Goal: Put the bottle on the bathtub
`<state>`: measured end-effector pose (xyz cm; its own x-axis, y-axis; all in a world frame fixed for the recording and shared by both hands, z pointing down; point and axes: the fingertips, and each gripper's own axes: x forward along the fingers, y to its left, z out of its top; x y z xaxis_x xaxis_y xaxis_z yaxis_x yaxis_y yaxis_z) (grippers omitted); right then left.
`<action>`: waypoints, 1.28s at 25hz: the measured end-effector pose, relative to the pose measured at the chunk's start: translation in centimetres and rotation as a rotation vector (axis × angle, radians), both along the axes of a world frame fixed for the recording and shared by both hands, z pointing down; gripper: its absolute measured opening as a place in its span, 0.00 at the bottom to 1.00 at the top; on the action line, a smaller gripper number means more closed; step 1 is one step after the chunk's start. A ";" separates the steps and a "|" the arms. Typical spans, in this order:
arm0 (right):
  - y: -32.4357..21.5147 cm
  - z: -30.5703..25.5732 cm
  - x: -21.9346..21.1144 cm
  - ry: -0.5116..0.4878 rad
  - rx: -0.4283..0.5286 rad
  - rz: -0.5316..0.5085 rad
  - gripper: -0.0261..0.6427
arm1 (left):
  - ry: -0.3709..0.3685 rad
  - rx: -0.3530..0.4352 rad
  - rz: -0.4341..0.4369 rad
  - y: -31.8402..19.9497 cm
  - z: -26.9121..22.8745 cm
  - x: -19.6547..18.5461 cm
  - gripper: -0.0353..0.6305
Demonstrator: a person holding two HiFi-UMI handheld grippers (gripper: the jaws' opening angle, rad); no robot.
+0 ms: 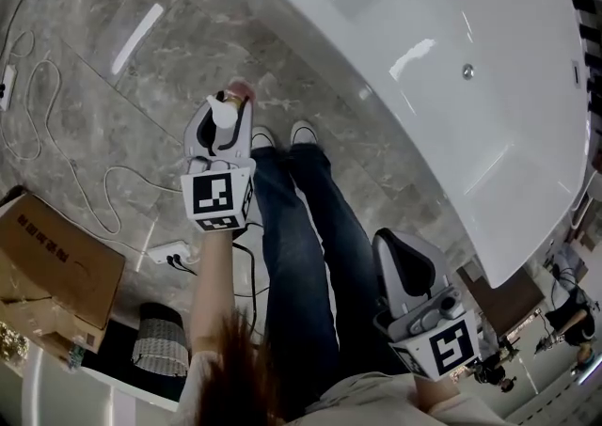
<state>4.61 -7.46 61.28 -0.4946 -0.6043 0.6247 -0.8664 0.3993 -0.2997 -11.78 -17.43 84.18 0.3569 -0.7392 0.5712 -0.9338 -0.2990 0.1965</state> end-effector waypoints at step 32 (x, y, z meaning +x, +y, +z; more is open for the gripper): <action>-3.7 5.2 2.5 -0.008 0.073 0.056 0.04 | -0.116 -0.284 0.125 1.0 21.5 5.8 0.36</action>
<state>7.11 -11.18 66.47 -0.4636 -0.6750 0.5739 -0.8857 0.3711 -0.2790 -5.96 -16.45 105.73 0.3548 -0.4992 0.7905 -0.9146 -0.3607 0.1827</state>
